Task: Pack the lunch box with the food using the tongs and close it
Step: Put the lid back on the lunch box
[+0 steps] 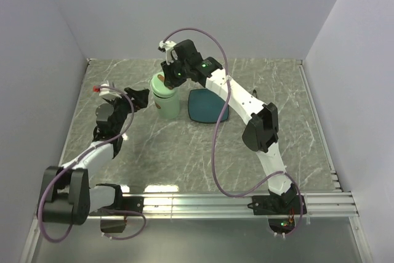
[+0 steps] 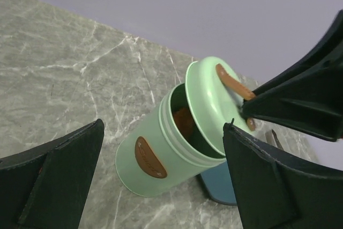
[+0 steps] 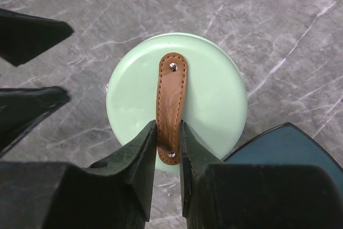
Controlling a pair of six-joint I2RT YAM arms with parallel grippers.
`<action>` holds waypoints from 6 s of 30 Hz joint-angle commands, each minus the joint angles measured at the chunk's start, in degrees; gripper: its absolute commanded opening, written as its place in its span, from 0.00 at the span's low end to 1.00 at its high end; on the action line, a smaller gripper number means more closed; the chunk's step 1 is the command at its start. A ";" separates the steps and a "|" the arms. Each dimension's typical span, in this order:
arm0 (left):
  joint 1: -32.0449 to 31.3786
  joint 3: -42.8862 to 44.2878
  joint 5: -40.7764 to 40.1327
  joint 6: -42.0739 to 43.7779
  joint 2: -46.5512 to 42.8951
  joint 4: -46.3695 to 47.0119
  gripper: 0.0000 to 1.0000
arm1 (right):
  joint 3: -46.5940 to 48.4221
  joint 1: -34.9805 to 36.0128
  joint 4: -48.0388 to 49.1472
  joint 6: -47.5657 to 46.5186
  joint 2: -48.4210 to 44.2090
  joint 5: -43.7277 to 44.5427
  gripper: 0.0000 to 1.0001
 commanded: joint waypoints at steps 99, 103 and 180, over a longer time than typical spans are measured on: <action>-2.69 6.15 -0.85 0.78 19.79 13.25 0.96 | -7.49 1.26 -1.20 1.02 -5.21 6.22 0.18; -3.75 5.79 -2.08 1.22 18.30 12.63 0.96 | -6.87 1.70 -1.56 0.85 -4.85 6.39 0.18; -7.26 3.86 -4.01 1.39 11.26 10.44 0.96 | -8.89 5.92 4.42 1.99 -10.56 9.65 0.19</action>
